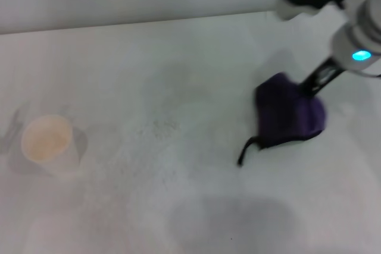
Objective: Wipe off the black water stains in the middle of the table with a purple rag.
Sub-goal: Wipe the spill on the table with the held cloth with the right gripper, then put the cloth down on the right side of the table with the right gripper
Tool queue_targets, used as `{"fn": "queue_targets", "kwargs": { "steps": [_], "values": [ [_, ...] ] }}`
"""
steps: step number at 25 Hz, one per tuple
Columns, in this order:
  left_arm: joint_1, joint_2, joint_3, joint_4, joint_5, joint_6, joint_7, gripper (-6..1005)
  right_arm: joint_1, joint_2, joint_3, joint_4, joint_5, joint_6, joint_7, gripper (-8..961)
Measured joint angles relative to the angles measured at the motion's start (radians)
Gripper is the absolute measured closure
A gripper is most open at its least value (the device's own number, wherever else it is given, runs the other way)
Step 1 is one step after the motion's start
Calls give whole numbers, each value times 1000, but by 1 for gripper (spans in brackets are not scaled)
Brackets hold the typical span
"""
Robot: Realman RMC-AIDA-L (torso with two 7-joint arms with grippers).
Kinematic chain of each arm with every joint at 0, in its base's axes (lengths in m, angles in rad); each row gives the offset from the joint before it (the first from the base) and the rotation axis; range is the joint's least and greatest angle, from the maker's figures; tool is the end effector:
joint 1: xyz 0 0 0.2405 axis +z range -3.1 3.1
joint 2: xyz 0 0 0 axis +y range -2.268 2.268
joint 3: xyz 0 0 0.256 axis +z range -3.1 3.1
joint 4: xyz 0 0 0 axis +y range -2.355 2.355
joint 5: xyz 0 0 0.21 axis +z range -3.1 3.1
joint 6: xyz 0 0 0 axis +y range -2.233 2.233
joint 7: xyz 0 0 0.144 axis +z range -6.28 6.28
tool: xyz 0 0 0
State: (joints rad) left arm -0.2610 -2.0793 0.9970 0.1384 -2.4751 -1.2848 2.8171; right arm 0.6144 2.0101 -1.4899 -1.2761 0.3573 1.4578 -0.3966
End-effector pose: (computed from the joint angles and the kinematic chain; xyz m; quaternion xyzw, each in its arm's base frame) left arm -0.3727 0.2711 0.0070 -0.7249 -0.2202 -0.2756 0.5917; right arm 0.2161 0.3740 0.0170 -0.8549 0.3580 -0.2568 0.2738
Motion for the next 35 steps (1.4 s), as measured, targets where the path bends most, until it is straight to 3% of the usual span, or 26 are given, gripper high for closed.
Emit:
{"fn": "queue_targets", "kwargs": {
  "steps": [6, 11, 15, 23, 35],
  "values": [
    [-34, -2, 0, -2, -28, 9, -3, 107, -7, -5, 172, -5, -145, 57, -97, 859],
    [-58, -2, 0, -2, -37, 10, -13, 107, 2, -5, 212, -2, -190, 60, -124, 849],
    [-68, -1, 0, -2, -41, 10, -16, 108, 25, 4, 145, 21, -134, 57, -124, 841],
    [-65, 0, 3, -2, -41, 9, -21, 107, 109, 14, -64, 213, 125, -47, -113, 824],
    [-52, 7, 0, 3, -41, 11, -15, 106, 109, 5, -46, 209, 136, -74, -81, 799]
  ]
}}
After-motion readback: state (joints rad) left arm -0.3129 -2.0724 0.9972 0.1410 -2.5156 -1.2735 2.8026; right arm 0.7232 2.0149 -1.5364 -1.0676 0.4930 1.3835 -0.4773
